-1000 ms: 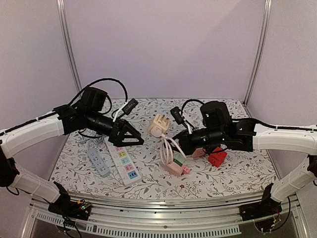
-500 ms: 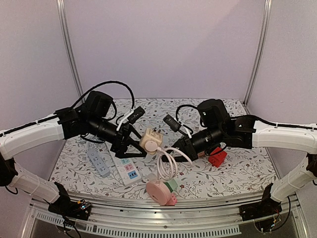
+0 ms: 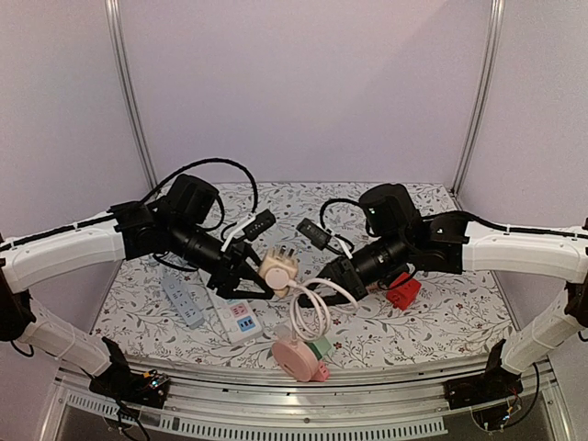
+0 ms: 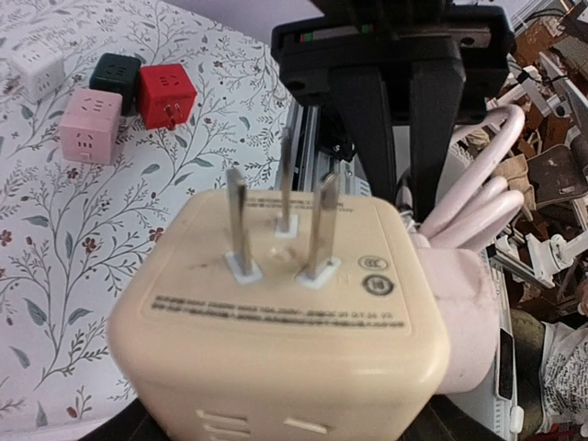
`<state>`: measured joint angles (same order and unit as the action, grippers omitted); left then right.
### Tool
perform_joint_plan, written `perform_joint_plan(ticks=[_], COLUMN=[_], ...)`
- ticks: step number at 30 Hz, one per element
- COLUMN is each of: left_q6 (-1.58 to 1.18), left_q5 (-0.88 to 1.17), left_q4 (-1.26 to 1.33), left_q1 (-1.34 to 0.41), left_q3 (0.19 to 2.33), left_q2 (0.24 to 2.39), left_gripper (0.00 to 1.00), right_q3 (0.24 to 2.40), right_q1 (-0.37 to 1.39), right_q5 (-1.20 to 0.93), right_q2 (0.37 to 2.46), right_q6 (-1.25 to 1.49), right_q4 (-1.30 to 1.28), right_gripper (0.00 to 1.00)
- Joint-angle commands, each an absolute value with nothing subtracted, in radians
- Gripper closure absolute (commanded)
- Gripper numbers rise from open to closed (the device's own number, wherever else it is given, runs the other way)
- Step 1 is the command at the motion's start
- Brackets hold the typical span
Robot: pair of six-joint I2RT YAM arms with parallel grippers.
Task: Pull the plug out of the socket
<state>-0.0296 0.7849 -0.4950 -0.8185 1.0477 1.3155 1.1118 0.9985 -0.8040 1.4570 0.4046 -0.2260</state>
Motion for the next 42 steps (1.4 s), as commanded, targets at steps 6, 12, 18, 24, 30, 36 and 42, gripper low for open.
perform_joint_plan(ticks=[6,12,18,24,30,36,42], left_q6=[-0.041,-0.044,-0.053,-0.095,-0.131,-0.143,-0.167], left_q5=[0.847,0.838,0.779,0.711,0.706,0.638,0.499], left_q4=[-0.477,-0.476,-0.482,-0.474,-0.427,-0.448,-0.488], left_q1=[-0.849,-0.850,-0.842,-0.788,-0.742,-0.729,-0.693], left_q3=[1.062,1.066,1.075,1.084,1.071,1.074,1.091], left_q2=[1.336,1.342,1.338,1.342,1.320,1.345,1.382], left_gripper=[0.24,0.42,0.61,0.79,0.81,0.85,0.87], right_q3=[1.176,1.177,1.187,1.268,1.394,1.417,1.417], right_q1=[0.997,0.997,0.996,1.007,1.037,1.037,1.049], right_q5=[-0.841,-0.810,-0.694,-0.484,-0.337,-0.175,-0.155], right_q2=[1.478,1.469,1.437,1.416,1.434,1.481,1.531], right_q6=[0.407,0.403,0.368,0.292,0.214,0.178,0.184], right_q4=[-0.146,-0.150,-0.219,-0.387,-0.534,-0.571,-0.540], right_gripper=[1.00,1.00,1.00,1.00,1.00,1.00,1.00])
